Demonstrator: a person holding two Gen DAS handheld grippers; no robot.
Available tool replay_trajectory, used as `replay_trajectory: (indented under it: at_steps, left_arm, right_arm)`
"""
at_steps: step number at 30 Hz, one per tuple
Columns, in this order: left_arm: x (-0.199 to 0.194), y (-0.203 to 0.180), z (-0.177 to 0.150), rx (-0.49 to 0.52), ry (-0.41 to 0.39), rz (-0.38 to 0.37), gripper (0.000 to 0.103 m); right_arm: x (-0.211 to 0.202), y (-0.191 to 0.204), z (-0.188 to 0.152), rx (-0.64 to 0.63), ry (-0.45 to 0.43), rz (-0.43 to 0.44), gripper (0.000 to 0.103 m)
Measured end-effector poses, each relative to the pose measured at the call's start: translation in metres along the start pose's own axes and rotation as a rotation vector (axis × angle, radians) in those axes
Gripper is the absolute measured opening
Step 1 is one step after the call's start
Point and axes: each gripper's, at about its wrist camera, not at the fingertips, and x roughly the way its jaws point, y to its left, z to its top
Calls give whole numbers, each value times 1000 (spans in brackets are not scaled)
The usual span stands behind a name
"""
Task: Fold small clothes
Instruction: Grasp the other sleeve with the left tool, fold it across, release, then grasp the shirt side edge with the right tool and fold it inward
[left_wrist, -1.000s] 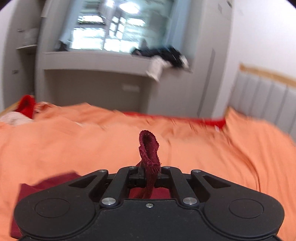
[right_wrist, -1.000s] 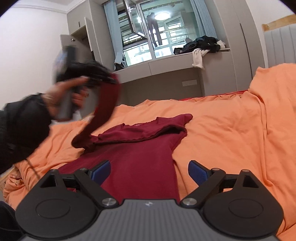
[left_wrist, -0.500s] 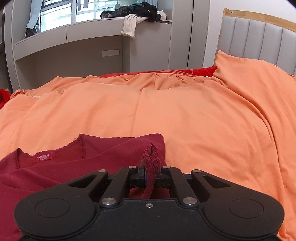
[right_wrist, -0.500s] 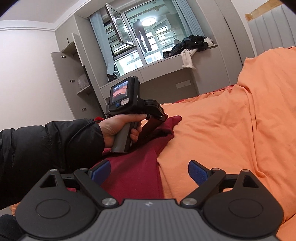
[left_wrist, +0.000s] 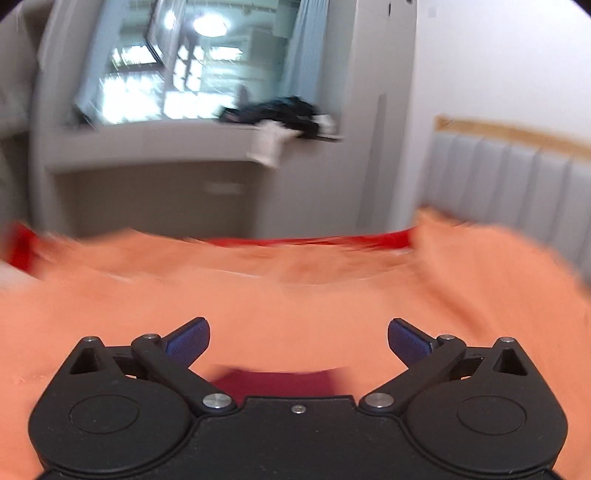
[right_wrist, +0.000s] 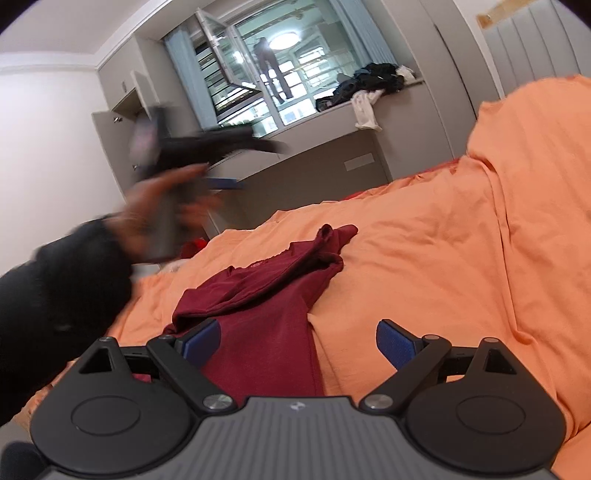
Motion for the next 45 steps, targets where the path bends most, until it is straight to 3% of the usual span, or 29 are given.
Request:
replay_trajectory:
  at_steps: [4, 7, 9, 14, 17, 19, 22, 24, 27, 32, 36, 38, 40, 42, 45]
  left_arm:
    - [-35, 60, -49, 141, 94, 291, 102]
    - [-43, 97, -103, 151, 177, 431, 102]
    - [-41, 118, -135, 116, 228, 489, 102]
    - [-19, 138, -179, 113, 316, 450, 100]
    - [4, 142, -182, 147, 368, 436, 100]
    - [23, 149, -183, 146, 410, 409, 98]
    - [45, 162, -189, 131, 439, 367, 98]
    - [49, 165, -192, 140, 402, 397, 98]
    - [44, 173, -190, 137, 366, 521, 98]
    - [25, 168, -182, 183, 294, 534, 98]
    - [18, 182, -178, 92, 273, 515, 100]
    - [20, 183, -181, 99, 285, 512, 100]
    - [26, 182, -185, 110, 302, 509, 100]
    - [29, 187, -187, 95, 316, 494, 100]
    - [33, 198, -191, 32, 348, 460, 99]
  right_arm:
    - [16, -4, 39, 6, 15, 99, 93]
    - [54, -2, 84, -81, 45, 154, 93]
    - [91, -6, 112, -70, 86, 152, 91]
    - [166, -15, 151, -42, 174, 104, 84]
    - [197, -18, 153, -40, 220, 61, 81]
    - [216, -25, 150, 14, 258, 81, 73]
    - [232, -32, 143, 65, 285, 76, 70]
    - [240, -32, 139, 57, 296, 73, 70]
    - [254, -28, 133, 70, 323, 89, 69]
    - [278, -46, 133, 227, 346, 86, 61]
    - [296, -57, 131, 266, 383, 31, 56]
    - [301, -58, 125, 273, 402, 28, 50]
    - [302, -57, 122, 268, 397, 37, 27]
    - [295, -51, 126, 234, 350, 24, 11]
    - [287, -36, 138, 177, 306, 42, 6]
